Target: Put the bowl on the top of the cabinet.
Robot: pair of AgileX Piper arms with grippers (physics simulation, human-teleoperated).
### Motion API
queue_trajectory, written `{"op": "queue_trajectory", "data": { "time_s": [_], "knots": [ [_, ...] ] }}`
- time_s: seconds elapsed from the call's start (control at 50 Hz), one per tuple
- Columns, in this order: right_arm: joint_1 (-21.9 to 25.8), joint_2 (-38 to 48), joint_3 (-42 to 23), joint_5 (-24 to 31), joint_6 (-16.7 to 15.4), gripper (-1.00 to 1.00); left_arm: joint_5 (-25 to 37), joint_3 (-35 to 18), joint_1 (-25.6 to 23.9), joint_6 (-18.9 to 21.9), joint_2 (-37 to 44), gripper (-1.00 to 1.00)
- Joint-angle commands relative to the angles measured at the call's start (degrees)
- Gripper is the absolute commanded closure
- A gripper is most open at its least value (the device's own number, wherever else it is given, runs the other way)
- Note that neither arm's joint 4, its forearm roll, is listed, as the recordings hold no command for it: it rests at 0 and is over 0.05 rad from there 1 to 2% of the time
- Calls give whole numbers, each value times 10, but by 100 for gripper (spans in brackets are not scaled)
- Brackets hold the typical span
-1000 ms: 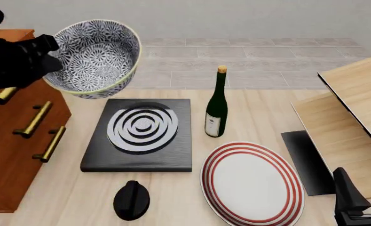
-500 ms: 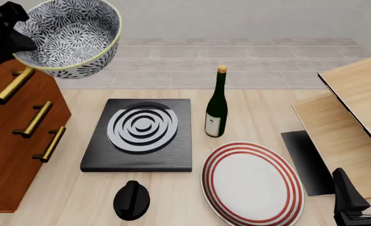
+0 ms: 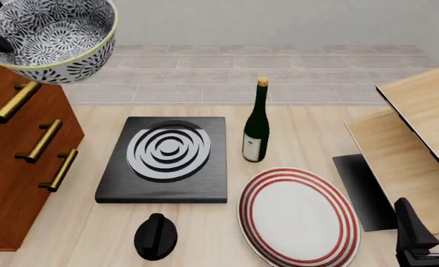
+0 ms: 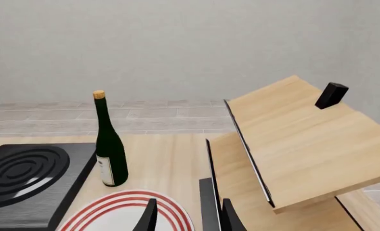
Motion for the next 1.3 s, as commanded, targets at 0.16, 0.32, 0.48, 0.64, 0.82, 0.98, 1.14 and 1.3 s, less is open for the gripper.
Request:
{"op": "queue_trajectory", "data": {
  "time_s": [0.16,0.32,0.48,0.64,0.82,0.98,1.14,1.3],
  "knots": [
    [0,0,-2,1,0,-100,33,-26,38,-13,15,100],
    [1,0,2,-2,-1,-100,46,-38,46,-22,18,100],
    [2,-1,5,-3,-1,-100,63,-45,62,-32,23,100],
    [2,-1,5,-4,-3,-100,74,-48,79,-34,30,100],
    [2,-1,5,-4,-2,-100,89,-60,99,-39,36,100],
    [3,0,3,-3,-3,-100,102,-68,122,-45,36,100],
    [3,1,2,-3,-4,-100,113,-83,136,-54,35,100],
    [4,1,4,-4,-5,-100,116,-87,146,-66,32,100]
  ]
}}
